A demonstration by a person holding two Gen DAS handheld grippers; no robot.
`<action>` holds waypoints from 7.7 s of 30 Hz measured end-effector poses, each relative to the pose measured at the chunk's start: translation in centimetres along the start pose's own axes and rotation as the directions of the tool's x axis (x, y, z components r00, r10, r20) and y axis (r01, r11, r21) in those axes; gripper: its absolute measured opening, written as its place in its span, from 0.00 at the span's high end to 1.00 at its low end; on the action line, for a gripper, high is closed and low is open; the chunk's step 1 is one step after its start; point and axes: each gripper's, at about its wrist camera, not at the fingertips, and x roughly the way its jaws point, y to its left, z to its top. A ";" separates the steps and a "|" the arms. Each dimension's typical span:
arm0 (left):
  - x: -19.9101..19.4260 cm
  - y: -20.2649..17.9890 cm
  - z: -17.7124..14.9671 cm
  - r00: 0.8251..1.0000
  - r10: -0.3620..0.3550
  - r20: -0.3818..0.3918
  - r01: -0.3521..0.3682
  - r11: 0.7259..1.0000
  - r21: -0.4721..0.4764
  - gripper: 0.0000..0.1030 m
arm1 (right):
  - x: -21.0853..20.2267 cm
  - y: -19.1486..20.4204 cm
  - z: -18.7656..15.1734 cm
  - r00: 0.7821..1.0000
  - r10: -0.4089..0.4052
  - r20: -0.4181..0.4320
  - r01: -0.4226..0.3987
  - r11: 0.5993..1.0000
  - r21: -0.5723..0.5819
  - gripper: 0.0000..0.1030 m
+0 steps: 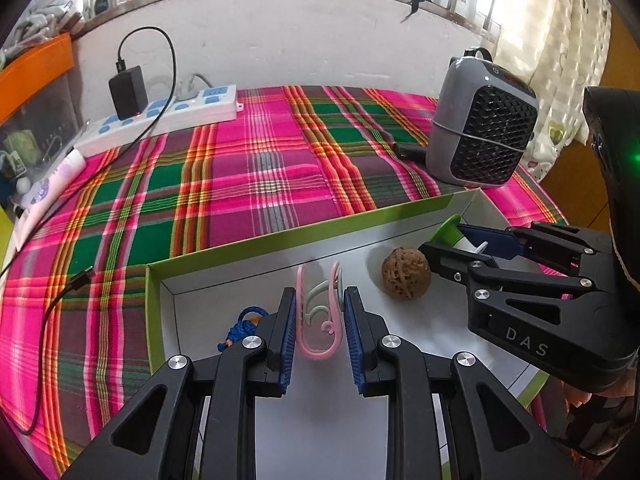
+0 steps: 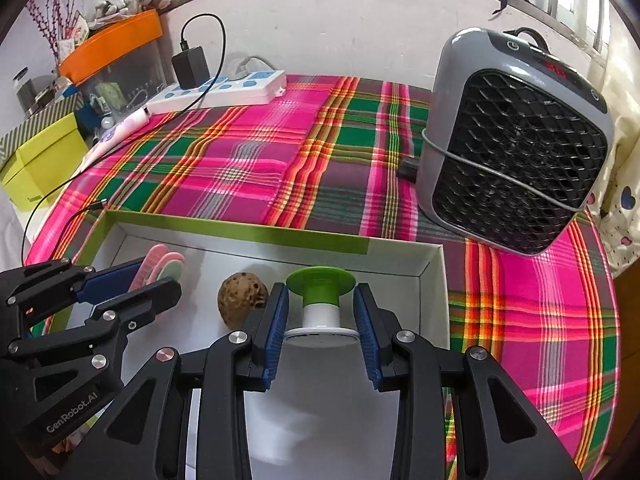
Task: Organize objects
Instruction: 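Lift and carry the pink clip and spool over the tray with both tools, then open both tools to release the pink clip and spool into the tray, then move both tools back toward the remaining objects beside the tray, then grasp the second pink clip on the tablecloth with the right tool, then grasp the black cylindrical object with the left tool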
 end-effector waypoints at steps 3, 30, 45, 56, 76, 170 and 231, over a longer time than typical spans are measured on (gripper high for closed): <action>0.3 0.1 0.0 1.000 0.003 -0.009 -0.003 1.000 -0.003 0.79 | 0.2 -0.1 0.0 1.000 0.000 0.000 0.000 1.000 0.003 0.66; 0.5 0.4 -0.1 1.000 0.006 -0.025 -0.007 1.000 -0.026 0.73 | 0.2 -0.6 0.3 1.000 -0.022 0.014 0.022 0.999 0.036 0.61; -1.3 -0.1 -0.2 1.000 0.020 0.005 -0.020 1.000 -0.021 0.63 | -1.1 -0.8 -0.2 0.999 -0.024 0.041 0.022 0.998 0.064 0.60; -3.5 -0.7 -0.9 0.998 0.044 0.043 -0.043 0.999 -0.020 0.63 | -3.3 -0.7 -1.2 0.997 -0.011 0.077 0.005 0.997 0.081 0.60; -8.2 -1.0 -4.1 0.993 0.049 0.105 -0.045 0.998 -0.047 0.63 | -8.2 1.0 -4.4 0.989 -0.005 0.146 -0.008 0.996 0.091 0.60; -10.3 -2.5 -13.5 0.989 -0.136 0.058 0.133 0.990 0.045 0.63 | -7.9 3.8 -12.9 0.998 0.046 0.046 -0.042 0.996 -0.080 0.71; -7.7 -3.2 -11.7 0.997 -0.069 0.015 0.068 0.994 0.080 0.79 | -7.7 3.7 -12.7 0.998 0.043 0.053 -0.039 0.996 -0.081 0.76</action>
